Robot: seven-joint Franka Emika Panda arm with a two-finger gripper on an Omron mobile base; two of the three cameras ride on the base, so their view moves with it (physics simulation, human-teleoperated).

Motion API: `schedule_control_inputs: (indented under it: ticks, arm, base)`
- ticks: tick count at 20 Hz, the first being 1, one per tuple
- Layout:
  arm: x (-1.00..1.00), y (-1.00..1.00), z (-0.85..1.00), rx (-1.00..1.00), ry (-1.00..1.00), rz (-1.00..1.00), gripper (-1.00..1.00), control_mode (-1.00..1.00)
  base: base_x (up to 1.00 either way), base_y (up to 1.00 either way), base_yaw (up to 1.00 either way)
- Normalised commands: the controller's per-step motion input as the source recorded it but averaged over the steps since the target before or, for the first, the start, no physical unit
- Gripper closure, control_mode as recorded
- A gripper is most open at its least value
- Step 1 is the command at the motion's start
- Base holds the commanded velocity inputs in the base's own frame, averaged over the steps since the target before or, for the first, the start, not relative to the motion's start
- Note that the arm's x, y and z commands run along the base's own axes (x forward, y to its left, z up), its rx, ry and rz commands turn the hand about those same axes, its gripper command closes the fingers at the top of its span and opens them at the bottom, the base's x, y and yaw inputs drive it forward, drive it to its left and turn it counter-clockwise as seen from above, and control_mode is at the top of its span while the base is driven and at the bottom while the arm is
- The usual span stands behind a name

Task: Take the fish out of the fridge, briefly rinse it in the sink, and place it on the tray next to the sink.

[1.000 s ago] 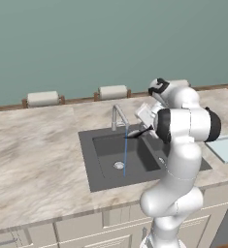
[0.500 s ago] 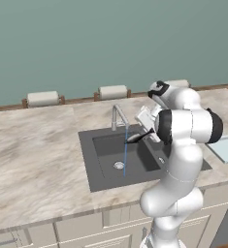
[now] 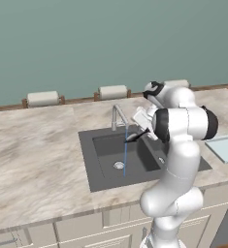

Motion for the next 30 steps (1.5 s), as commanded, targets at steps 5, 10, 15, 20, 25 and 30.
schedule_control_inputs:
  ticks: [5,10,15,20,25,30]
  arm:
    - [0.46,0.01,-0.02,-0.03,0.00,-0.07,1.00,-1.00]
    - [0.11,0.00,0.00,0.00,0.00,-0.01,1.00,-1.00]
    - [-0.69,0.00,-0.01,0.01,0.00,0.00,1.00,-1.00]
    - [-1.00,0.00,0.00,0.06,0.00,-0.02,1.00,-1.00]
    - [-1.00,-0.05,0.52,-0.10,-0.10,-0.09,1.00,-1.00]
    - [-1.00,0.00,0.99,-0.50,-0.21,-0.11,1.00,-1.00]
  base:
    - [0.00,0.00,0.00]
    - [0.00,0.00,0.00]
    - [0.00,0.00,0.00]
    - [0.00,0.00,0.00]
    - [0.00,0.00,0.00]
    - [0.00,0.00,0.00]
